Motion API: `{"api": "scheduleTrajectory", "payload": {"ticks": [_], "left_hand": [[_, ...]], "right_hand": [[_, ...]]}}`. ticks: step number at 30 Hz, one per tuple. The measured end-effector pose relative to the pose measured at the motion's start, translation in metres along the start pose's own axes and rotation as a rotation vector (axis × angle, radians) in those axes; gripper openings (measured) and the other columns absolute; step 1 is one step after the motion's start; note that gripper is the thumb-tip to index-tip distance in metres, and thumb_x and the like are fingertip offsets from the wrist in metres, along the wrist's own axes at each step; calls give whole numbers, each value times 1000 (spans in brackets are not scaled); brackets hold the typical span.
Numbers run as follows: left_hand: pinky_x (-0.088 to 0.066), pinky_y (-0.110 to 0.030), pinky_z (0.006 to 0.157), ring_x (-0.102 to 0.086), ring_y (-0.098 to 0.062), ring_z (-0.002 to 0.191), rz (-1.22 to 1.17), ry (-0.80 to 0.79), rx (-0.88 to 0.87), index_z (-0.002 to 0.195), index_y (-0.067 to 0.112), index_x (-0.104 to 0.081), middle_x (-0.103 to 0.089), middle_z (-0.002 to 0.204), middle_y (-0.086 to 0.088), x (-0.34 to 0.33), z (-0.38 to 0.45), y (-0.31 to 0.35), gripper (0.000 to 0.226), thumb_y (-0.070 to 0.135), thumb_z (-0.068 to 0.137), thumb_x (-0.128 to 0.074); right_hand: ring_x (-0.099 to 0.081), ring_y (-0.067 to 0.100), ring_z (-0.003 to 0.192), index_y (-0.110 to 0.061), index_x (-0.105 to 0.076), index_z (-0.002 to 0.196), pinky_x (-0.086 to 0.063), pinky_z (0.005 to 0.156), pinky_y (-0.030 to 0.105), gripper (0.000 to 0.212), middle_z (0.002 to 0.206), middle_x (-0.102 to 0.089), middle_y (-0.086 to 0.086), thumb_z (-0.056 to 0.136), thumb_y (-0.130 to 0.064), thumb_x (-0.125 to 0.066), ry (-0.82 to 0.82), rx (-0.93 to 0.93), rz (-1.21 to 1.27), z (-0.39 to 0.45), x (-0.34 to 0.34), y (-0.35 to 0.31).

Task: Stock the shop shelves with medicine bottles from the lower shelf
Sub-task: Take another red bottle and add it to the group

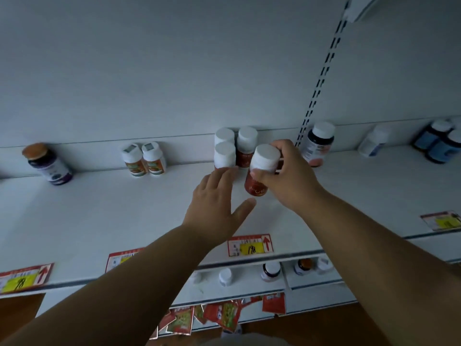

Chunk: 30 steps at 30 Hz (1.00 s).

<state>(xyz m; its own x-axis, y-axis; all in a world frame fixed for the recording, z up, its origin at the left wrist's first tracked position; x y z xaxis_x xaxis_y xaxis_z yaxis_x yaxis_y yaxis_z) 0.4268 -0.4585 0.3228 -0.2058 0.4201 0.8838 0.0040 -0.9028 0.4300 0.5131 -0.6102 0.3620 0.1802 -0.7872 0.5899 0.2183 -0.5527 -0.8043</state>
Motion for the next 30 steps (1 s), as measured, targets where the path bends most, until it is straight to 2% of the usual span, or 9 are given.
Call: {"api": "scheduleTrajectory", "payload": {"ticks": [3, 7, 9, 13, 17, 20, 23, 27, 30], "left_hand": [[-24, -43, 116, -27, -28, 144, 157, 152, -94, 149, 19, -34, -32, 157, -5, -4, 18, -7, 73, 56, 90, -53], [5, -38, 119, 11, -22, 152, 323, 101, -92, 158, 16, -5, 1, 166, -5, -18, 39, -15, 84, 55, 95, -46], [7, -38, 120, 17, -20, 150, 324, 69, -69, 157, 17, 5, 7, 166, -4, -21, 43, -17, 85, 54, 97, -43], [-2, -40, 124, 14, -20, 151, 301, 54, -53, 157, 17, 5, 4, 166, -3, -20, 46, -14, 84, 52, 97, -43], [1, -37, 121, 11, -19, 152, 290, 67, -35, 158, 17, 0, 1, 166, -2, -21, 44, -15, 83, 51, 96, -45], [2, -37, 121, 13, -18, 151, 273, 59, -45, 158, 16, -1, 2, 166, -2, -22, 43, -15, 85, 51, 96, -46], [-3, -39, 123, 7, -19, 152, 241, 83, -41, 158, 14, -7, -5, 166, -4, -17, 39, -13, 85, 48, 94, -52], [-4, -37, 121, -4, -22, 153, 244, 144, 33, 157, 15, -14, -14, 165, -6, -8, 12, 0, 81, 45, 93, -53], [-7, -36, 118, -19, -25, 149, 212, 173, 130, 156, 18, -20, -23, 162, -5, -5, -28, 19, 79, 43, 91, -57]], "right_hand": [[-53, 17, 109, -23, -49, 130, -48, 91, 37, 65, 118, -51, -4, 75, -29, -84, 4, 56, -102, 22, -6, 6], [-56, 20, 108, -24, -53, 130, -49, 92, 40, 65, 119, -56, 2, 74, -30, -84, -41, 138, -192, 44, -16, 17], [-57, 21, 108, -22, -53, 130, -48, 91, 39, 63, 120, -58, 2, 75, -27, -83, -50, 143, -208, 50, -19, 21], [-60, 21, 105, -19, -53, 122, -50, 87, 39, 54, 117, -62, 0, 76, -26, -81, -49, 139, -208, 60, -25, 19], [-60, 22, 103, -17, -52, 119, -51, 85, 42, 54, 115, -61, 3, 75, -28, -81, -55, 142, -234, 64, -32, 15], [-60, 24, 104, -18, -48, 123, -52, 84, 43, 62, 118, -59, 4, 73, -31, -83, -51, 121, -260, 62, -32, 14], [-56, 24, 108, -18, -43, 132, -50, 85, 37, 76, 124, -52, 7, 72, -36, -84, -35, 132, -287, 53, -23, 9], [-48, 24, 119, -17, -40, 138, -37, 86, 26, 69, 132, -49, 9, 82, -35, -77, -26, 267, -337, 28, -5, -2], [-48, 25, 120, -17, -43, 137, -39, 89, 27, 63, 132, -49, 10, 85, -35, -74, -28, 376, -303, 1, -1, -11]]}}
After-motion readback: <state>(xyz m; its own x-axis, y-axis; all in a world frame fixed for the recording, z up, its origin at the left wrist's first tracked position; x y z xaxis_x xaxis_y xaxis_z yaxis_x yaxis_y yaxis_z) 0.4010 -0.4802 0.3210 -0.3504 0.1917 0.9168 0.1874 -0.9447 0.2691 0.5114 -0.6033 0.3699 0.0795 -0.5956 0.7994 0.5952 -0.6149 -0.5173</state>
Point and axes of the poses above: each hand's wrist, its own z-axis towards the middle knuckle, its own x-axis out of the back of the hand, y = z × x, the point moved 1 cm from there along z, towards the middle knuckle
